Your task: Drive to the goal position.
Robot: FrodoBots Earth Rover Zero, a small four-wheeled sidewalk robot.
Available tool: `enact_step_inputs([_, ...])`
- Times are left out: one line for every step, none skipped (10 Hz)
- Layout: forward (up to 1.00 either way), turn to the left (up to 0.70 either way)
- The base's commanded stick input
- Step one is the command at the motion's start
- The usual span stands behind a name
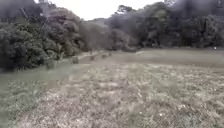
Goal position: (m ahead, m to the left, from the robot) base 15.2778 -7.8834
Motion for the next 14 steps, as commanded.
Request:
enact_step_inputs([0.5, 0.0])
enact_step_inputs([0.5, 0.0])
enact_step_inputs([0.5, 0.0])
enact_step_inputs([0.5, 0.0])
enact_step_inputs([0.5, 0.0])
enact_step_inputs([0.5, 0.0])
enact_step_inputs([0.5, 0.0])
enact_step_inputs([0.5, 0.0])
enact_step_inputs([0.5, 0.0])
enact_step_inputs([0.5, 0.0])
enact_step_inputs([0.5, 0.0])
enact_step_inputs([0.5, 0.0])
enact_step_inputs([0.5, 0.0])
enact_step_inputs([0.5, 0.0])
